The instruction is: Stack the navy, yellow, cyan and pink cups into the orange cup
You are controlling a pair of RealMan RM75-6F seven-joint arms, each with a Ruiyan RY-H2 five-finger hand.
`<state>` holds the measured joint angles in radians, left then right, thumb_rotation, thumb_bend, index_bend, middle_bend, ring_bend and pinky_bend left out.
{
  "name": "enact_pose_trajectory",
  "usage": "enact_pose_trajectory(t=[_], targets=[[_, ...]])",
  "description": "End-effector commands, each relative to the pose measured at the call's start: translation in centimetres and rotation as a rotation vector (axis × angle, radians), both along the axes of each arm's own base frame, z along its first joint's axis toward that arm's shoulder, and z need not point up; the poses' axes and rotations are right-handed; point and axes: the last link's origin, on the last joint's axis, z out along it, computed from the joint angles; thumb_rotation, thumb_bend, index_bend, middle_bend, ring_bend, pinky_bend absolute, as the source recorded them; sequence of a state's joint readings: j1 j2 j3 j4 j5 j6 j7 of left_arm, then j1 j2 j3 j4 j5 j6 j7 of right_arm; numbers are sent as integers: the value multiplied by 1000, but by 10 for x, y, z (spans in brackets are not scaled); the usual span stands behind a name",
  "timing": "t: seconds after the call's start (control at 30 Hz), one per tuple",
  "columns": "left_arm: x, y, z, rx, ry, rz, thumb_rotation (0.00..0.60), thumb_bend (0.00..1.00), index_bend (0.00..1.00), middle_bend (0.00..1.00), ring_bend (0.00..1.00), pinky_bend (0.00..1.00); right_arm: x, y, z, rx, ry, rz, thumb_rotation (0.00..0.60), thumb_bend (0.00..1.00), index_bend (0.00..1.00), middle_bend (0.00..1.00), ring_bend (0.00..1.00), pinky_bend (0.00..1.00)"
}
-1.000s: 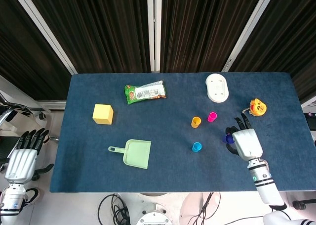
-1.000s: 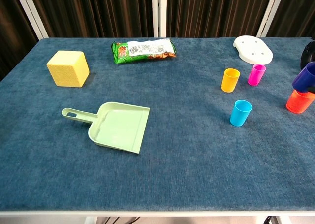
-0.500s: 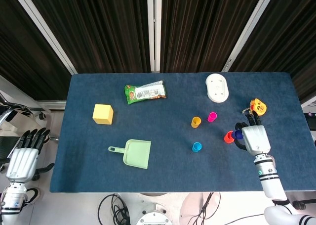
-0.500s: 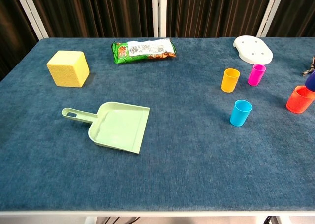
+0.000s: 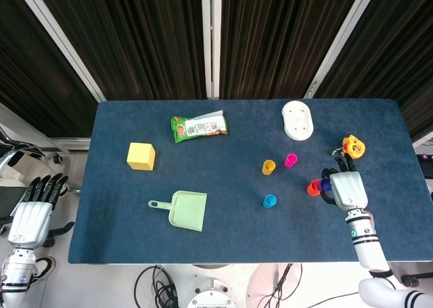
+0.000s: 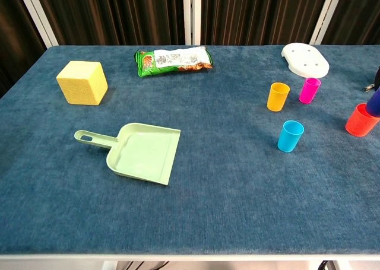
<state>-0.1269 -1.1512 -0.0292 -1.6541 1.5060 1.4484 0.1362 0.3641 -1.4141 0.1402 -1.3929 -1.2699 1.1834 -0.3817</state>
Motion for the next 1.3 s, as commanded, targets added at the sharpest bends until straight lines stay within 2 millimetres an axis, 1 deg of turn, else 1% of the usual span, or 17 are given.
enact_pose_trajectory(t=[0.03,0.13,0.3,0.43,0.57,0.73,0.83,0.87,0.97,1.07,1.2,1.3], targets=[[0,0,0,3,0,-3,600,41,79,29,0,15,1,1,-1,3,-5,2,600,167,399,443,132,0],[0,0,0,4,0,-4,600,42,79,30,0,15,2,0,-1,1,-8,4,600,160,341,395,125,0],[-1,-1,0,4,-2,1,600,41,79,29,0,15,3,-1,-1,0,-20,8,600,155,302,338,81,0],[-1,0,1,6,-5,0,600,41,79,29,0,15,9,-2,4,-36,-63,40,600,153,294,317,65,0],[-1,0,1,8,-5,-5,600,41,79,29,0,15,22,-8,8,-60,-92,101,600,151,292,317,65,0],[1,0,3,12,-5,-8,600,42,79,29,0,16,49,-28,4,-33,-37,166,600,151,292,317,65,0],[0,-2,4,16,-7,-4,600,42,79,29,0,15,66,-44,-6,2,-8,185,600,151,292,317,65,0],[0,-3,4,17,-9,-1,600,41,79,29,0,15,71,-52,-13,23,-14,176,600,151,292,317,65,0],[-1,-5,4,17,-18,7,600,41,79,29,0,16,81,-69,-29,88,-45,129,600,151,292,310,65,0],[-2,-7,5,18,-19,15,600,41,82,29,0,17,91,-82,-41,103,-1,144,600,152,292,307,65,0],[-4,-8,9,28,-17,22,600,41,84,29,0,17,95,-94,-58,135,38,119,600,151,292,308,65,0],[-5,-10,13,40,-13,23,600,41,84,29,0,17,98,-99,-67,146,56,116,600,151,293,308,65,0]])
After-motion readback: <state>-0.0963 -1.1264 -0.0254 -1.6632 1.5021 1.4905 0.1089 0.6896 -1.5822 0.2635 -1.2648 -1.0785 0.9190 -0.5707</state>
